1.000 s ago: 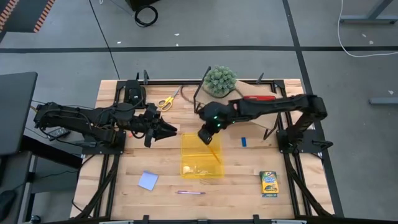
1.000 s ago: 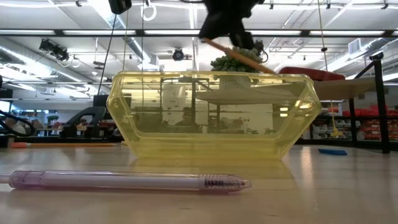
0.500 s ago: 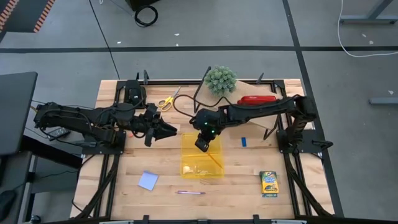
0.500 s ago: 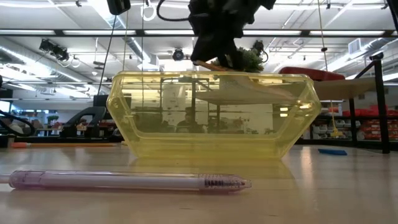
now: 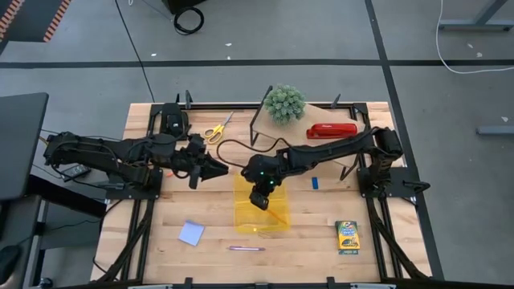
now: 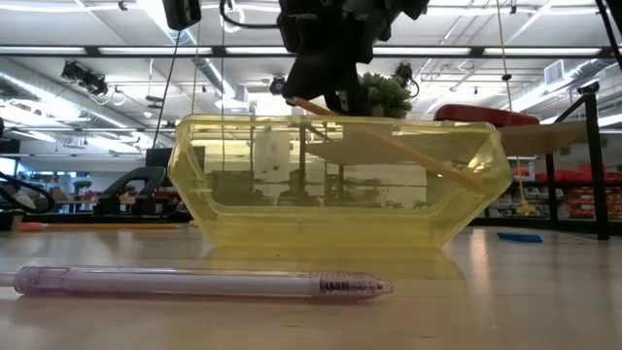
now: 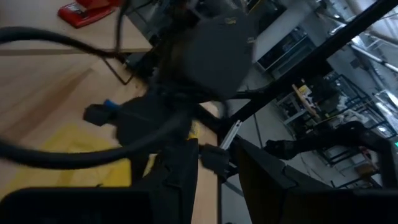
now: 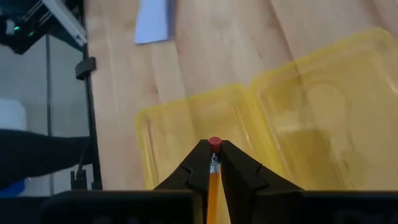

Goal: Pack school essentials
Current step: Put the right pencil into the supply box, then put the pen into the supply box

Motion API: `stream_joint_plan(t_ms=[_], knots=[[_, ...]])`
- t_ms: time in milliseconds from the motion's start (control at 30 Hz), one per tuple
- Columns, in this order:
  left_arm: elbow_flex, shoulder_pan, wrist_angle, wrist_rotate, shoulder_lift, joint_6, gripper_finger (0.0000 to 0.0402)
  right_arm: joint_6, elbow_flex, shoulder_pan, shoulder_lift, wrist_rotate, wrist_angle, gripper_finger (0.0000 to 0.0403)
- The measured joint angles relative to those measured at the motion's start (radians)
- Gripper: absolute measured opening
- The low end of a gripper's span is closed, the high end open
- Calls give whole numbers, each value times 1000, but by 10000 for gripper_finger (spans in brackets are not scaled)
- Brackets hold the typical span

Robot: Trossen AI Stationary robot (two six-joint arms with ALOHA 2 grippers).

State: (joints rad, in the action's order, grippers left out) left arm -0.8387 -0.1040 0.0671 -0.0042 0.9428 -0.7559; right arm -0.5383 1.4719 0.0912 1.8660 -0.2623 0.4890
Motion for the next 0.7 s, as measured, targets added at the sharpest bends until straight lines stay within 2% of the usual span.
stream_joint_plan(t_ms=[200, 433, 700], knots=[[0, 0, 35, -2, 0, 0, 117, 18, 0, 22, 0, 4, -1, 87], [0, 0, 44, -2, 0, 5, 116, 18, 0, 49, 0, 70, 1, 147], [0, 0, 44, -2, 0, 5, 115, -59, 0, 41, -5, 77, 5, 160]])
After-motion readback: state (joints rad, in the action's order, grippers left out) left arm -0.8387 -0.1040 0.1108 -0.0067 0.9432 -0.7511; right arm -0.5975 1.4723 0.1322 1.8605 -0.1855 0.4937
